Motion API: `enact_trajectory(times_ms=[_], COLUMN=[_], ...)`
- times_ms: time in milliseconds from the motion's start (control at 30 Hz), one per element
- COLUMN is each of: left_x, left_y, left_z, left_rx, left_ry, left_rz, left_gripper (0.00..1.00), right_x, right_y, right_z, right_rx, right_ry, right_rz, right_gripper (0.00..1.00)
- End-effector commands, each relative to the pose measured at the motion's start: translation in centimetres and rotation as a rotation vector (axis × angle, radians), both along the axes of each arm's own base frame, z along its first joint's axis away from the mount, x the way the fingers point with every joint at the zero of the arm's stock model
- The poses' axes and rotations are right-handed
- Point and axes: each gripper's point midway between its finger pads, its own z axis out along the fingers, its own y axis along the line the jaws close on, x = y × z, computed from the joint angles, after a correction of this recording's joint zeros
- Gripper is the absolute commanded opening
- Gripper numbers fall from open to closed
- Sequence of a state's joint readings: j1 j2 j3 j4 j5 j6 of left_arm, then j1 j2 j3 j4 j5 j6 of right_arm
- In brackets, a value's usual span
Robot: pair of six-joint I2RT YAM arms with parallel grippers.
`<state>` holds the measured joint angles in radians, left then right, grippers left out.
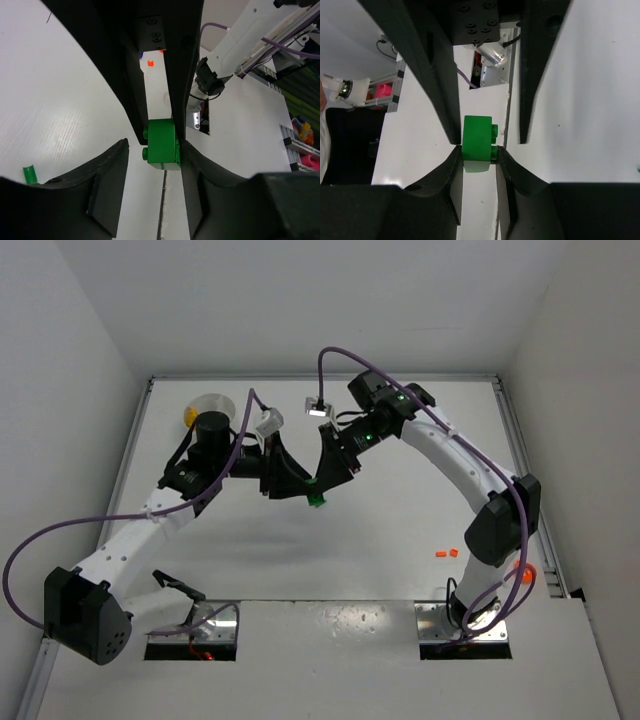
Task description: Sort the legos into containers by color
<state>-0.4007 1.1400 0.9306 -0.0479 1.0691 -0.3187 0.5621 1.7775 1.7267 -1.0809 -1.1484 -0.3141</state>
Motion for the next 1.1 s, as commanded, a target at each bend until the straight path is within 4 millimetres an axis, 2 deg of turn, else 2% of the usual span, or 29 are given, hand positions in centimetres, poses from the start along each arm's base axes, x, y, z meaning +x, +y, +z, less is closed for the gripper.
enact_trajectory(times_ms=[0,133,200,233,267,433,500,533,567,600,667,700,767,800,867,967,1000,1067], left_x=[-0.3,-0.4,-0.3,-0.1,0.1,1.9,2.7,2.9,3.3,3.9,5.5,6.3,8.2,9.6,12.4,17.8,19.6,21.9], left_y=[-0.4,-0.4,-0.4,-0.3,-0.3,1.0,1.7,1.7,1.8,2.2,3.0,3.7,5.2,6.1,7.9,11.7,13.5,15.6], left_z=[2.2,2.2,2.0,1.8,1.7,1.5,1.1,1.3,0.6,0.7,-0.1,-0.8,-1.4,-2.2,-1.9,-1.9,-1.9,-1.7], left_rx=[-0.030,-0.032,-0.026,-0.016,-0.013,0.009,0.025,0.028,0.049,0.060,0.103,0.125,0.156,0.190,0.228,0.321,0.369,0.406], left_ry=[-0.077,-0.085,-0.076,-0.077,-0.078,-0.088,-0.069,-0.081,-0.069,-0.078,-0.087,-0.077,-0.082,-0.086,-0.104,-0.118,-0.128,-0.124], left_rz=[-0.041,-0.051,-0.042,-0.027,-0.017,0.076,0.122,0.129,0.147,0.176,0.264,0.302,0.393,0.459,0.580,0.836,0.958,1.081], left_gripper=[0.49,0.33,0.28,0.26,0.25,0.16,0.13,0.12,0.09,0.07,0.01,0.00,0.00,0.00,0.00,0.00,0.00,0.00], right_x=[0.5,0.6,1.1,1.1,1.6,3.4,3.8,4.3,4.8,5.6,7.1,8.2,9.1,9.6,10.6,11.1,11.5,11.4], right_y=[0.9,1.3,1.5,1.5,1.2,-0.1,-0.7,-1.3,-1.6,-2.4,-3.5,-4.8,-6.8,-7.6,-10.2,-13.0,-14.0,-15.7], right_z=[1.0,0.6,-0.1,0.4,0.1,0.5,0.8,0.6,0.5,1.1,1.3,1.1,0.8,0.6,-0.7,-2.5,-3.2,-4.7], right_rx=[0.045,0.029,0.004,0.013,-0.001,-0.042,-0.059,-0.073,-0.096,-0.096,-0.123,-0.141,-0.183,-0.202,-0.282,-0.381,-0.412,-0.470], right_ry=[-0.071,-0.066,-0.048,-0.057,-0.045,-0.119,-0.137,-0.141,-0.167,-0.184,-0.199,-0.205,-0.233,-0.241,-0.283,-0.320,-0.325,-0.322], right_rz=[0.016,0.004,-0.030,-0.035,-0.059,-0.175,-0.216,-0.248,-0.275,-0.319,-0.411,-0.466,-0.544,-0.577,-0.656,-0.734,-0.751,-0.784], right_gripper=[0.00,0.00,0.09,0.14,0.20,0.31,0.39,0.45,0.55,0.58,0.63,0.65,0.67,0.71,0.72,0.75,0.75,0.75])
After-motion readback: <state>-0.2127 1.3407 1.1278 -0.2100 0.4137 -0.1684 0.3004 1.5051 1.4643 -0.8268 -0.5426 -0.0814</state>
